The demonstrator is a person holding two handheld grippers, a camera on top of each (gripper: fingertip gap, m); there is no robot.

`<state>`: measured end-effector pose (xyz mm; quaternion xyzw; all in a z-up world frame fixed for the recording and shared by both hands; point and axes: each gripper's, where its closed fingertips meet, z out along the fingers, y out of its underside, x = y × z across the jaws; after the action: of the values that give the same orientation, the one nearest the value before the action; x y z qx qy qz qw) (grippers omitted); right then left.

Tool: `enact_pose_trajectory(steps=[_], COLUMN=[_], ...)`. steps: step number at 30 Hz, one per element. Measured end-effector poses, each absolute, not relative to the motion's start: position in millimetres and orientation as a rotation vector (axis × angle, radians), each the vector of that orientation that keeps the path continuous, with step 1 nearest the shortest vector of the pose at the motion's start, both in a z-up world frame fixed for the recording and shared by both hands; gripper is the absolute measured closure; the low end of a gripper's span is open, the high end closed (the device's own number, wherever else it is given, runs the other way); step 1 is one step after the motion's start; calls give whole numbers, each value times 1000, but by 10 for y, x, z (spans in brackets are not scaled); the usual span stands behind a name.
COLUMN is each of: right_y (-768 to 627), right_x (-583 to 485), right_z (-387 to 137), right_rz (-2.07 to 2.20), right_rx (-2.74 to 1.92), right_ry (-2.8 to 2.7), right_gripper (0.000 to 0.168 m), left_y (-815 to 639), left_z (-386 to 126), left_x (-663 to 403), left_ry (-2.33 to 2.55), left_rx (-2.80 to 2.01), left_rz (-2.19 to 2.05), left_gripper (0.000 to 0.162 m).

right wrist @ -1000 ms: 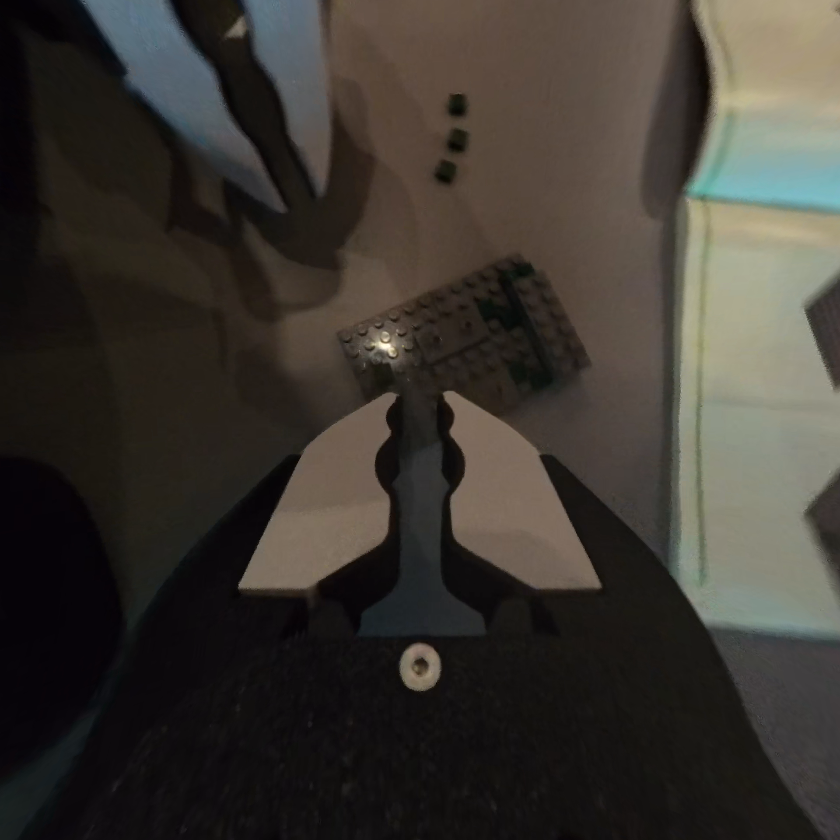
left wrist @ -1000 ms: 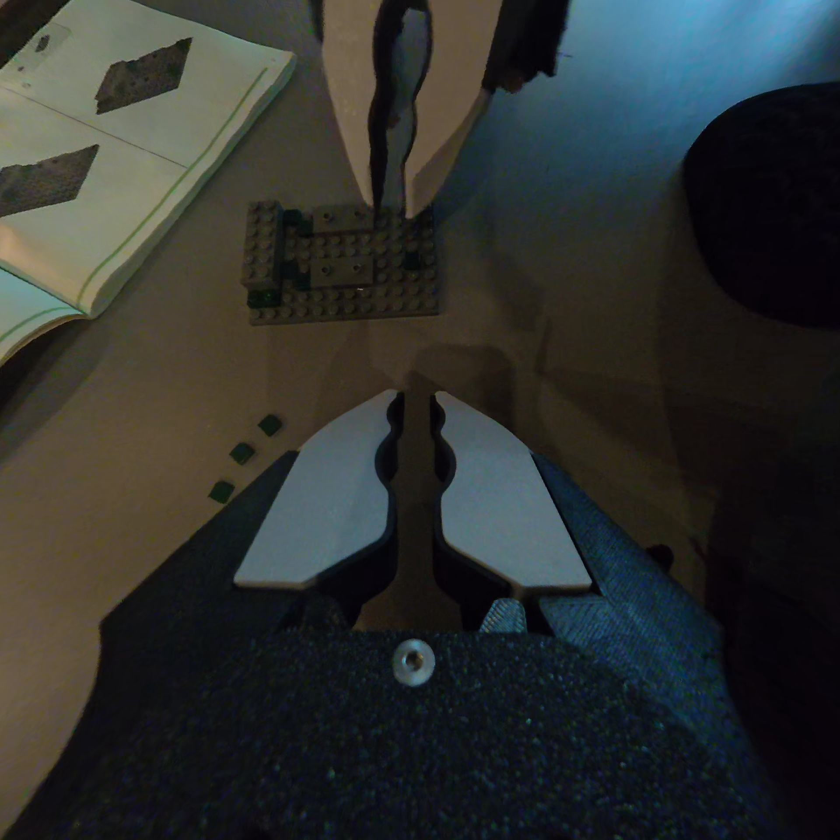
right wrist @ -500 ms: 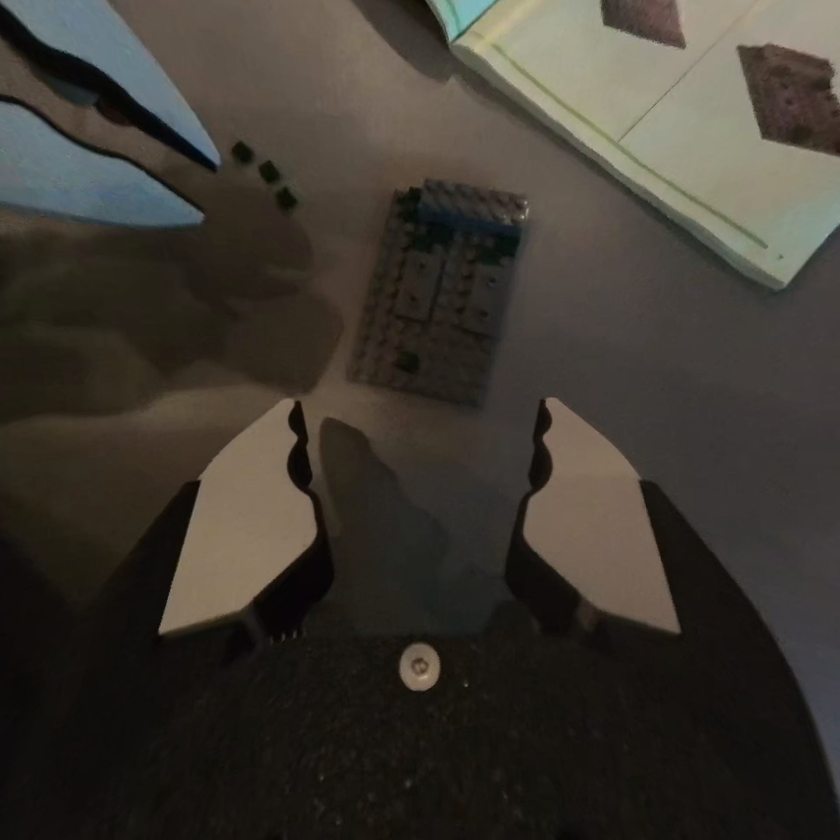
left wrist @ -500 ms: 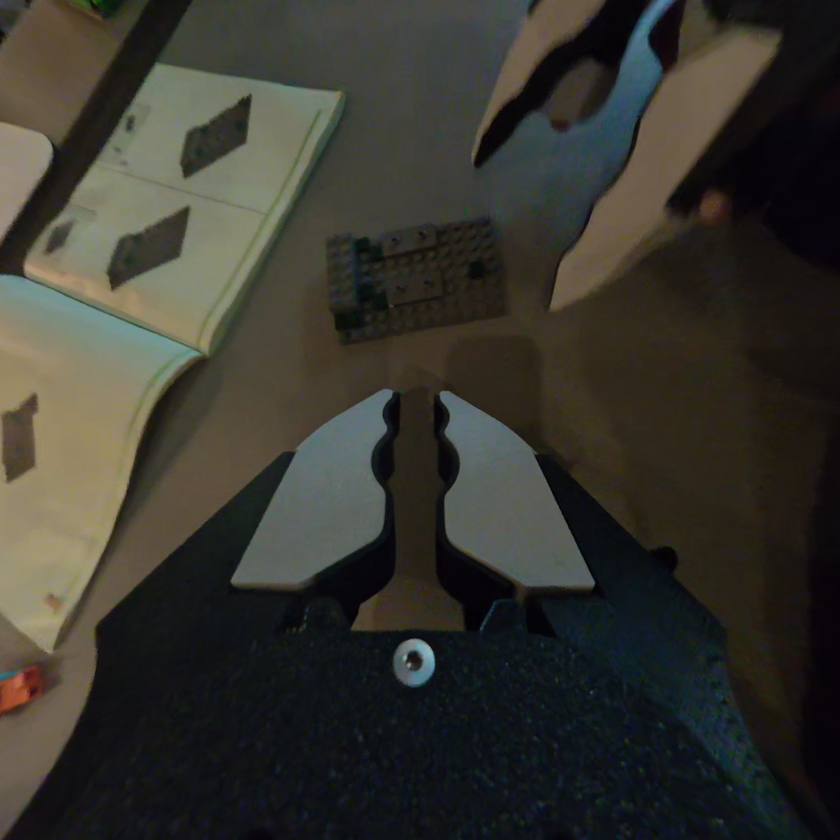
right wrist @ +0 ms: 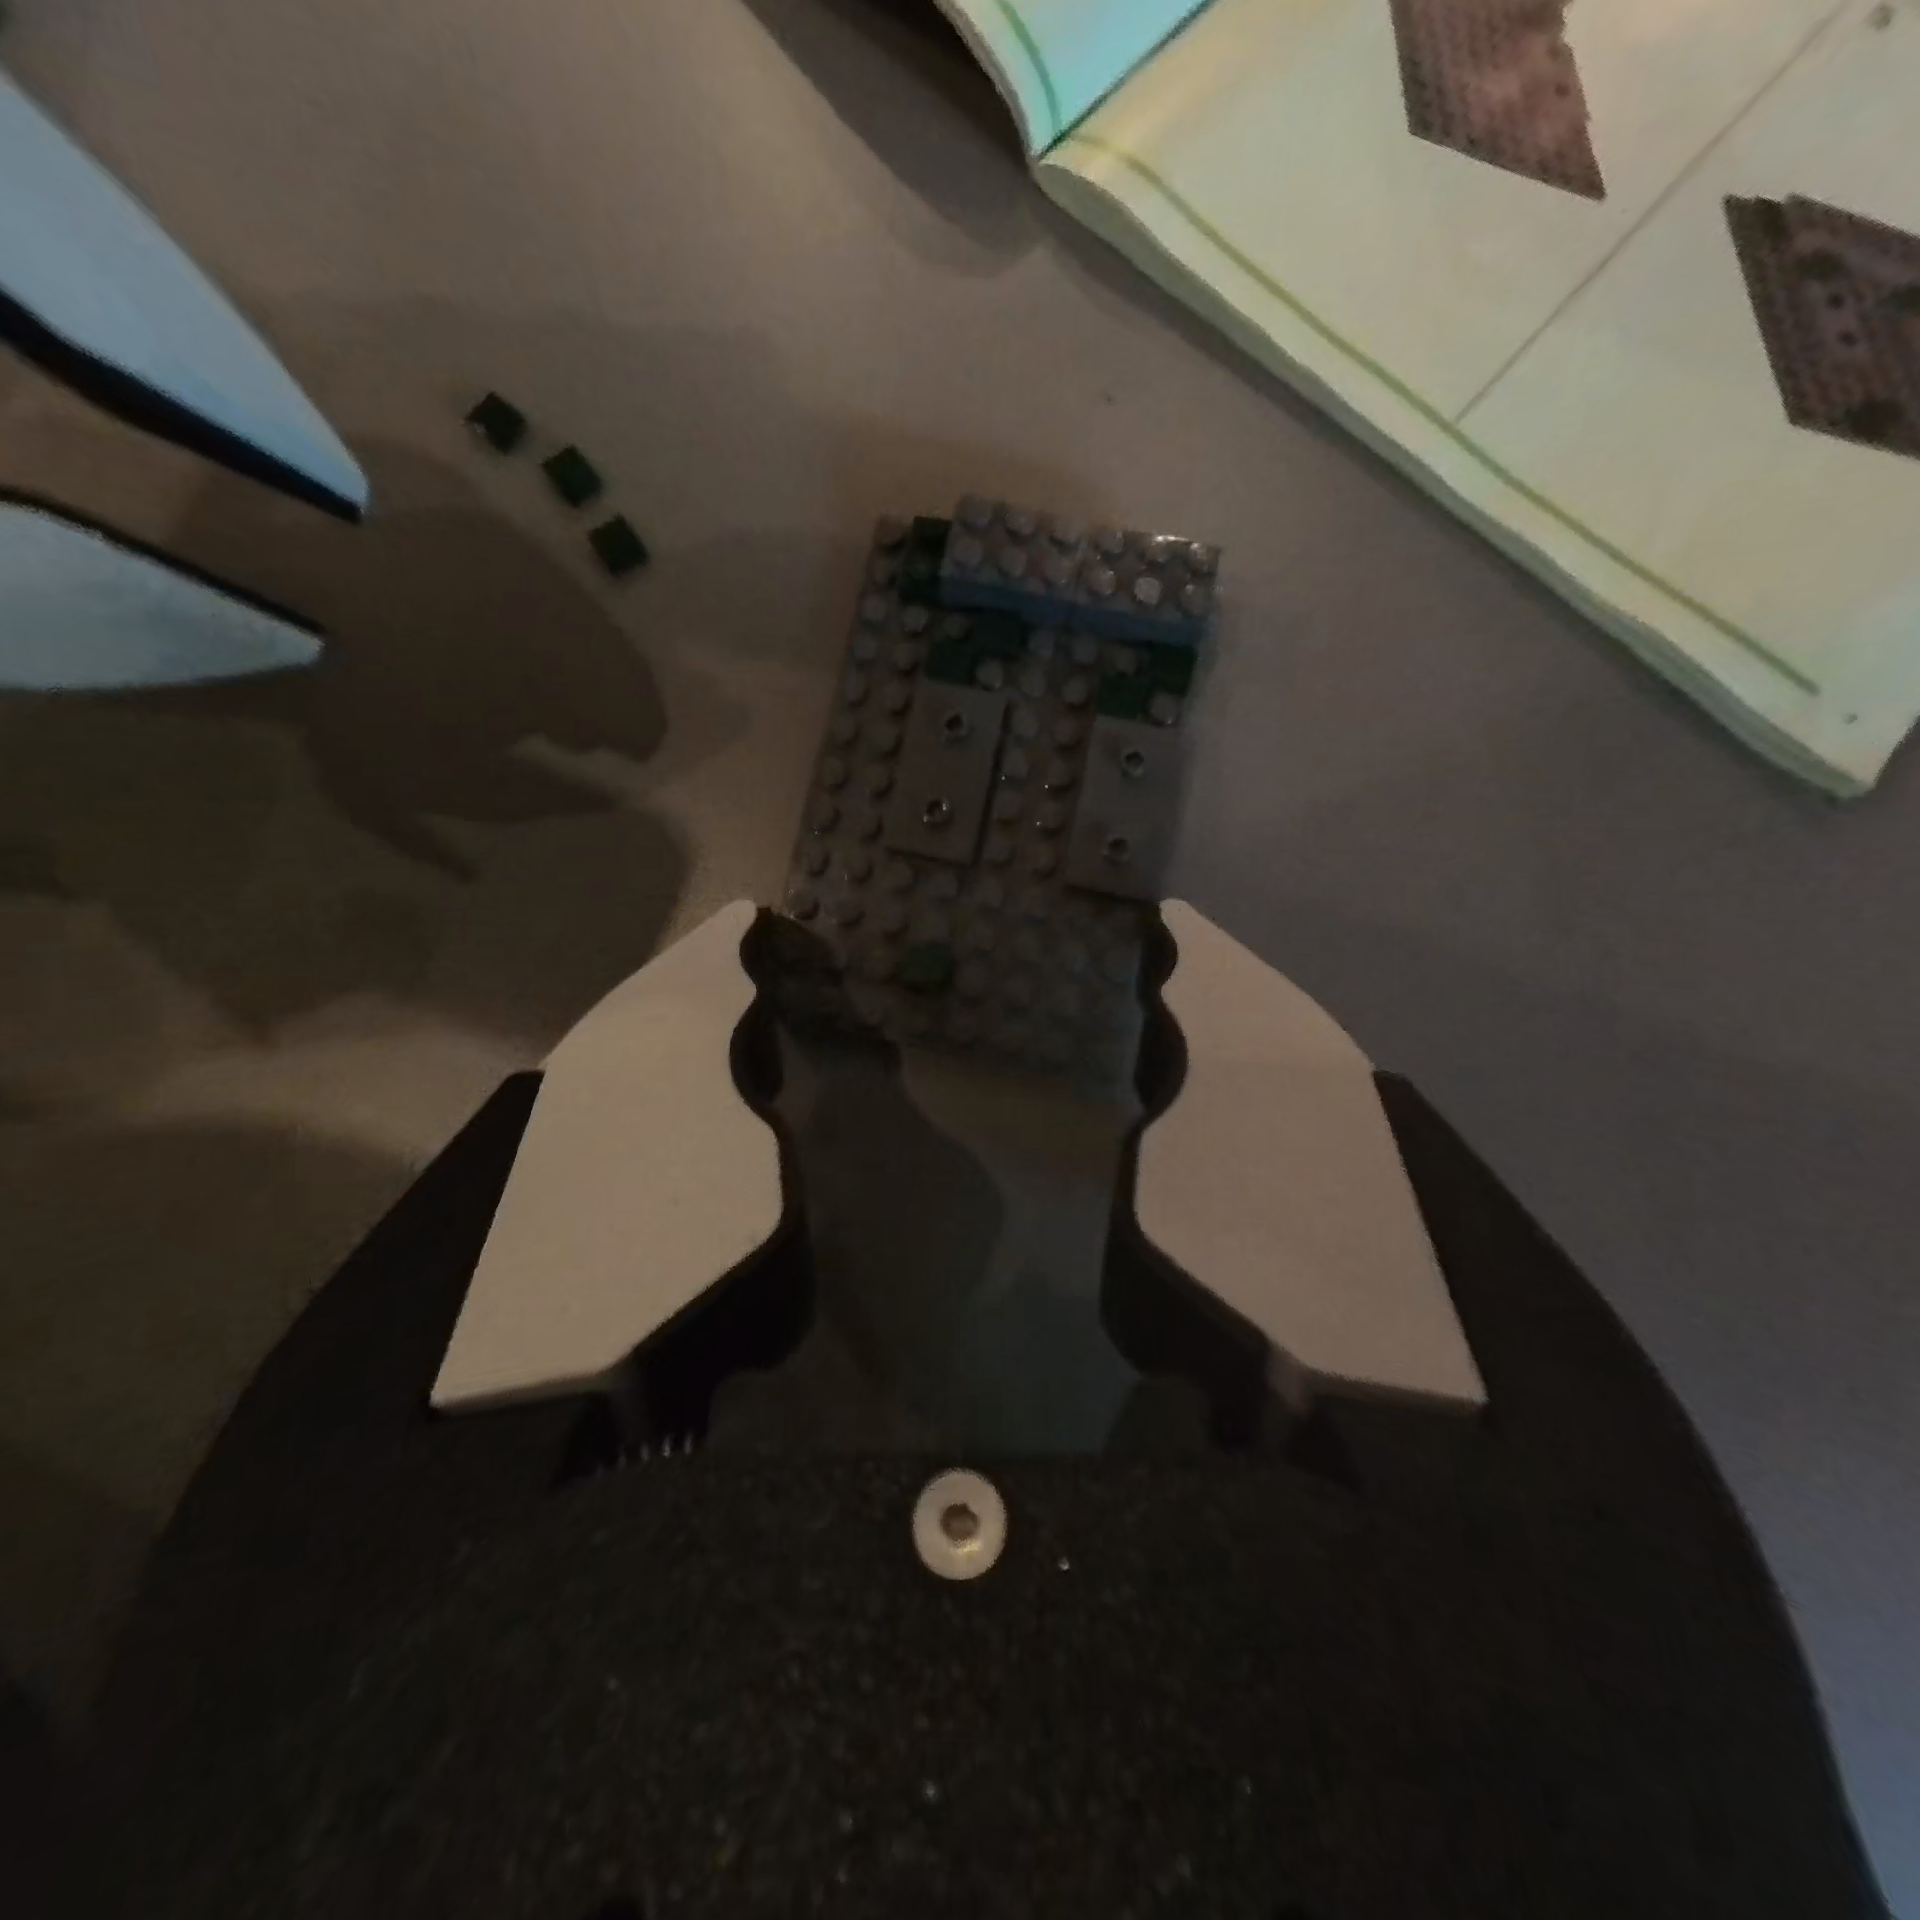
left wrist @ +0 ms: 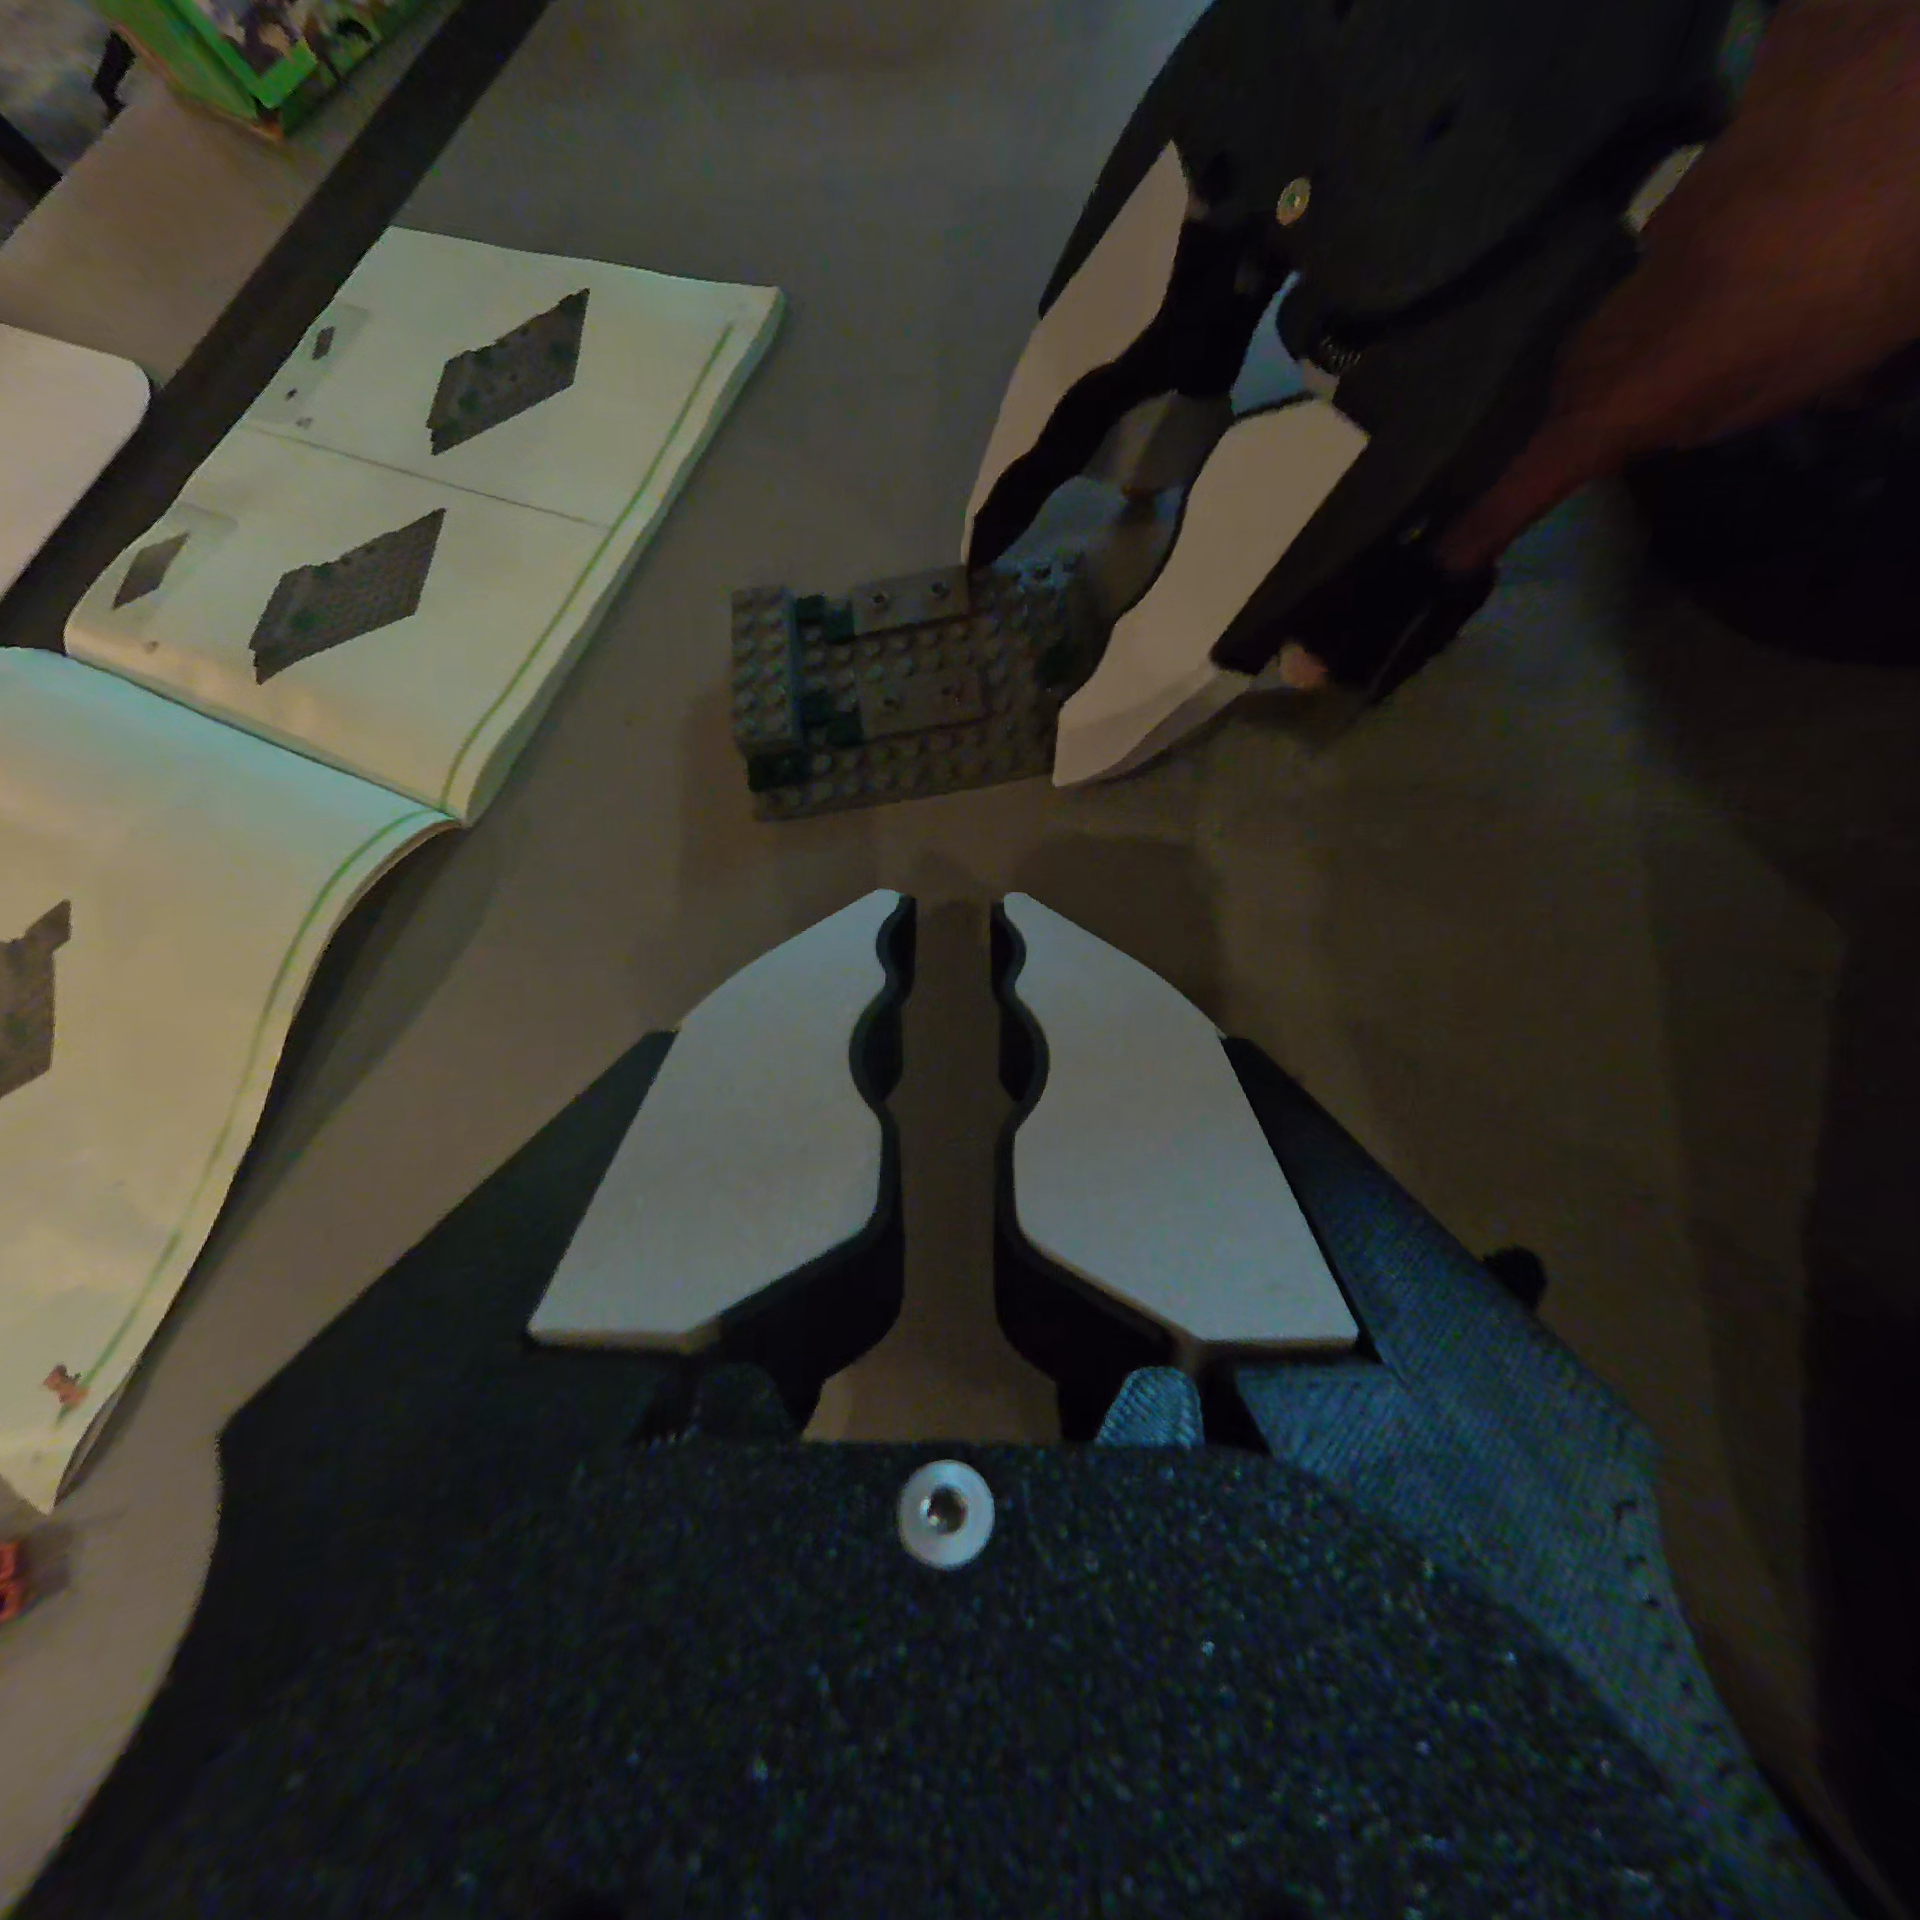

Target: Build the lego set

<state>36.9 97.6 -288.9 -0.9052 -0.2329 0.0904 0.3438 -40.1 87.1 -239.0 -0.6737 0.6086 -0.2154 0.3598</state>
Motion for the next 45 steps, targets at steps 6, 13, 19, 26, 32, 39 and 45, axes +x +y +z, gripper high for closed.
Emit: enact_pose_trajectory(steps=[6,13,19,26,32,39,45], right_y=[870,679,597,527,445,397,375], right_x=[371,361,327,284,248,253,246], right_z=[-2877,-2847,-2782,-2766,-2735,-2735,-2695], right_rz=[355,572,730,819,861,877,904], right_rx=[-2243,-2065,-1982,-1917,-1859,-1827,-1794], right_ry=[-916,-1310,-1456,-1498,-1530,-1543,-1526], right_gripper=[102,102,103,103,103,103,103], left_y=[900,906,819,684,600,541,519], left_z=[-2418,-2510,-2595,-2724,-2860,-2874,-2879], left_x=[-421,-452,-457,-401,-294,-213,-202], left_ry=[1561,1596,1684,1775,1885,1950,1987], left_rx=[-1758,-1791,-1739,-1677,-1613,-1589,-1587], left_rz=[-557,-569,-666,-728,-739,-784,-794], left_gripper=[148,144,129,106,85,87,91])
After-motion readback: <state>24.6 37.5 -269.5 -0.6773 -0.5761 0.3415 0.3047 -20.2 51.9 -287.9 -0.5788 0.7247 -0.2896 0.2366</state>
